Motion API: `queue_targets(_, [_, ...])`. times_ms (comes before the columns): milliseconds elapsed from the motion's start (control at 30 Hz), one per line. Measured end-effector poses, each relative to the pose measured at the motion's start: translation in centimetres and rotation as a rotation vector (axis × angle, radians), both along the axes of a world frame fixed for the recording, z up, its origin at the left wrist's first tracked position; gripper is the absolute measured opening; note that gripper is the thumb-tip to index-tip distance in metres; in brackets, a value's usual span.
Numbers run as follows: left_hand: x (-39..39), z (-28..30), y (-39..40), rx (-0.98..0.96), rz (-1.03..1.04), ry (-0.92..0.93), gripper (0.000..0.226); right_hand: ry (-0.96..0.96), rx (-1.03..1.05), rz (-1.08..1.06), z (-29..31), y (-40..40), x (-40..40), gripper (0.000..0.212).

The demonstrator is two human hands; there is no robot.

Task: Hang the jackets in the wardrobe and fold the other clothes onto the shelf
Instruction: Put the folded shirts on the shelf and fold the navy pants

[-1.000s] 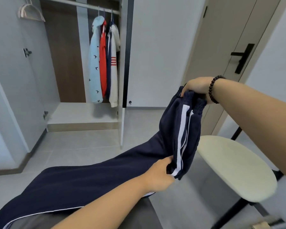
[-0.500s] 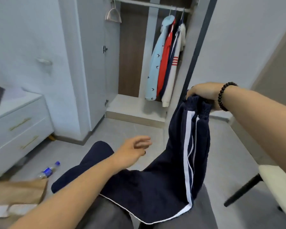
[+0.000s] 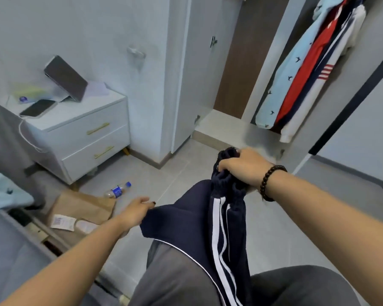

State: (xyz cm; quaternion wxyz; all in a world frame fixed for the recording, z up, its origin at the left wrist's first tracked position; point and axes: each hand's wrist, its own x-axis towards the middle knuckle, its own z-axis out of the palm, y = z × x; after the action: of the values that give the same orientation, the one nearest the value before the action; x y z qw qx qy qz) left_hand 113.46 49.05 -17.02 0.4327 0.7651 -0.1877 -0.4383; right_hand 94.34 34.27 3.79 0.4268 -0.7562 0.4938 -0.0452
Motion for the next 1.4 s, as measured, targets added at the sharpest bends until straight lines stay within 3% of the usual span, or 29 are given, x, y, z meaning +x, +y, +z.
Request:
queue_targets(200, [-2.1,-4.9,-0.2,0.137,0.023,0.296,0.039,0.041,0.069,0.026,-3.7,-0.8,2.2,0.02])
queue_targets(367, [-1.6,-6.7,-2.5,0.082,0.081,0.49,0.033,0.026,0.133,-0.035,-6.4,-1.8,2.4,0.021])
queue_targets(733, [0.7,-8.0,-6.2,0.03,0.097,0.624,0.03,-0.034,0.216,-0.105,-8.5,-3.6,2.3,0.023])
queue_targets(833, [1.3,-7.9,-6.7,0.078,0.028,0.57,0.034,-0.051,0.237,-0.104,-8.7,-3.8,1.9,0.021])
queue_targets(967, [0.9,-7.5,-8.1,0.197,-0.158,0.325,0.039,-0.062,0.239,-0.108,-8.7,-4.2,1.3,0.02])
queue_targets(1133, [-0.5,-7.7,-9.5,0.151,-0.304,0.387,0.029,-0.093,0.247,-0.144,-9.0,-4.1,1.3,0.018])
queue_targets(1267, [-0.2,-6.8,-9.8,0.068,-0.298,0.312,0.022,-0.108,0.248,-0.159,-9.1,-4.0,1.1,0.019])
queue_targets(1400, [0.8,-4.6,-10.0,0.024,-0.143,0.234,0.019,-0.143,0.325,-0.192,-9.4,-4.5,0.0,0.018])
